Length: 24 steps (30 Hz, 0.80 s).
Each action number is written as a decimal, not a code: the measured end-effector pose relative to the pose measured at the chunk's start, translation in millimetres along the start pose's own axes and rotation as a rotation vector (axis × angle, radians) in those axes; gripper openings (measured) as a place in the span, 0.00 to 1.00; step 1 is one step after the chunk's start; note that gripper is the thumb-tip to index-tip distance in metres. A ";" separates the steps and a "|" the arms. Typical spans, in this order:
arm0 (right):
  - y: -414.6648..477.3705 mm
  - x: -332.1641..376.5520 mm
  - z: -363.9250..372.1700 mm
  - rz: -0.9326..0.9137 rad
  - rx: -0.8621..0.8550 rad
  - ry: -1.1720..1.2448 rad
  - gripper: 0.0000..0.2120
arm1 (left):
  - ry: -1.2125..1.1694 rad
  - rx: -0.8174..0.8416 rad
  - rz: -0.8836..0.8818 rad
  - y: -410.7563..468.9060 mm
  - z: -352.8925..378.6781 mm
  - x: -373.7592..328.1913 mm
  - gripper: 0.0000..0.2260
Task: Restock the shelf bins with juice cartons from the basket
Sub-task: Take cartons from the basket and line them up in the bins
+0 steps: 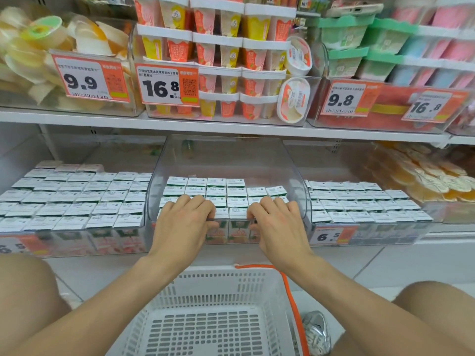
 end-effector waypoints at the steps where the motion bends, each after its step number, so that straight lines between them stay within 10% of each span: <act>1: 4.3 -1.3 1.1 0.006 -0.006 -0.001 0.22 | 0.012 -0.010 -0.001 4.2 0.4 0.6 0.12; 17: 42.3 -16.9 14.6 -0.009 0.177 0.031 0.11 | 0.089 0.029 -0.087 36.5 19.7 7.7 0.10; 24: 63.0 -40.1 12.6 0.373 0.254 0.212 0.29 | 0.037 0.048 0.010 34.7 20.3 -14.5 0.14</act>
Point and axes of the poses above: each hand's wrist, its own y-axis towards the middle knuckle, its own z-axis out of the palm, x = y × z, the point moved 6 cm from there along y, towards the middle knuckle, and after that the axes turned 5 degrees about -z, right-handed, at the moved point
